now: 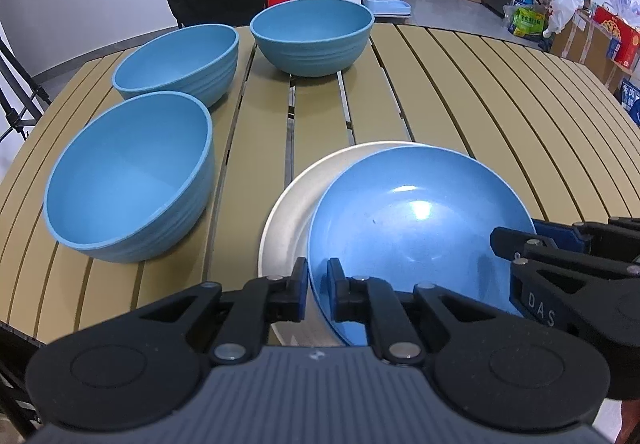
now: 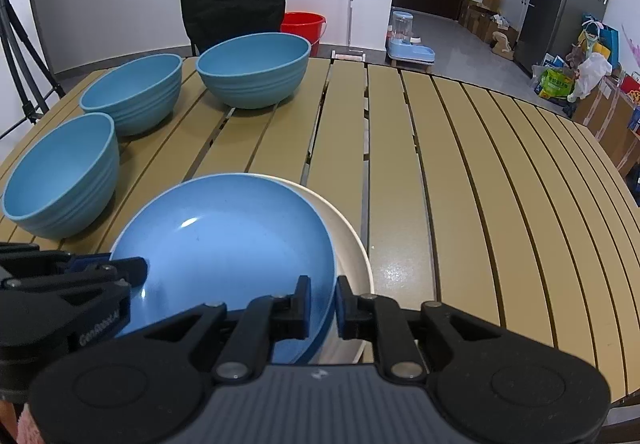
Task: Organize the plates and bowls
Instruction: 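Open both tools and lift them off the stacked plates, then move both tools over to a light-blue bowl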
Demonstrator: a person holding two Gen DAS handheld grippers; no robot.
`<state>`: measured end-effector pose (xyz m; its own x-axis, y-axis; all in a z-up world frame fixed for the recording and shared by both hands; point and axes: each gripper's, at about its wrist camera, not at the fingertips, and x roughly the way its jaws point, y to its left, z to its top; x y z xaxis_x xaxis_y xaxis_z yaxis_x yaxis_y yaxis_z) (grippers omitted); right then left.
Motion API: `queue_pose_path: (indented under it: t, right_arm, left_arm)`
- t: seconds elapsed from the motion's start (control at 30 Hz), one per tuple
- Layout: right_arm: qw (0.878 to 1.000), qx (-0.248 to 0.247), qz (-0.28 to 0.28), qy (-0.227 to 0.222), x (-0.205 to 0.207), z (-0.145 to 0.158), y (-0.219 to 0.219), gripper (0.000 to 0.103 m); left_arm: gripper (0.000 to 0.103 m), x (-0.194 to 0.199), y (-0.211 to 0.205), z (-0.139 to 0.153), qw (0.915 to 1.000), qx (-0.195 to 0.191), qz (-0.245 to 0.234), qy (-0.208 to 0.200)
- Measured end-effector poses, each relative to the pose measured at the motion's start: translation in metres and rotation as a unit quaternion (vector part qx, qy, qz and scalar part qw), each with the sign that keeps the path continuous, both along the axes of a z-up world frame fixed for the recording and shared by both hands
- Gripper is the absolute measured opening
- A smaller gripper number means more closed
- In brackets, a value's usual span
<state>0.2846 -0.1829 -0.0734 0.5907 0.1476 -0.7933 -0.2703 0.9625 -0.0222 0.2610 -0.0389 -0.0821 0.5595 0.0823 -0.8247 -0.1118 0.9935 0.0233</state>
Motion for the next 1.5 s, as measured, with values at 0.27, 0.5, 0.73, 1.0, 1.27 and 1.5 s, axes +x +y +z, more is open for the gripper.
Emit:
queue_pose_path:
  t: [0.27, 0.5, 0.73, 1.0, 1.27, 1.5]
  right_arm:
    - [1.0, 0.018, -0.006, 0.005, -0.001, 0.0, -0.01, 0.02]
    - [0.999, 0.043, -0.014, 0.001, -0.005, 0.007, -0.023, 0.038]
    - [0.996, 0.087, -0.024, -0.01, -0.016, 0.021, -0.038, 0.077]
    - [0.993, 0.113, -0.014, -0.038, -0.036, 0.043, -0.044, 0.103]
    - [0.99, 0.131, -0.01, -0.055, -0.046, 0.056, -0.043, 0.103]
    - [0.991, 0.124, -0.001, -0.055, -0.051, 0.062, -0.023, 0.103]
  left_arm:
    - [0.01, 0.0, 0.007, 0.001, 0.9999, -0.014, 0.007, -0.002]
    - [0.014, -0.008, 0.015, 0.014, 0.9993, -0.028, 0.019, -0.018]
    - [0.076, -0.028, 0.027, 0.043, 0.9969, -0.039, 0.019, -0.066]
    - [0.103, -0.057, 0.039, 0.078, 0.9889, -0.039, 0.034, -0.139]
    - [0.103, -0.075, 0.059, 0.092, 0.9842, -0.046, 0.052, -0.163]
    - [0.103, -0.085, 0.081, 0.104, 0.9821, -0.041, 0.065, -0.172]
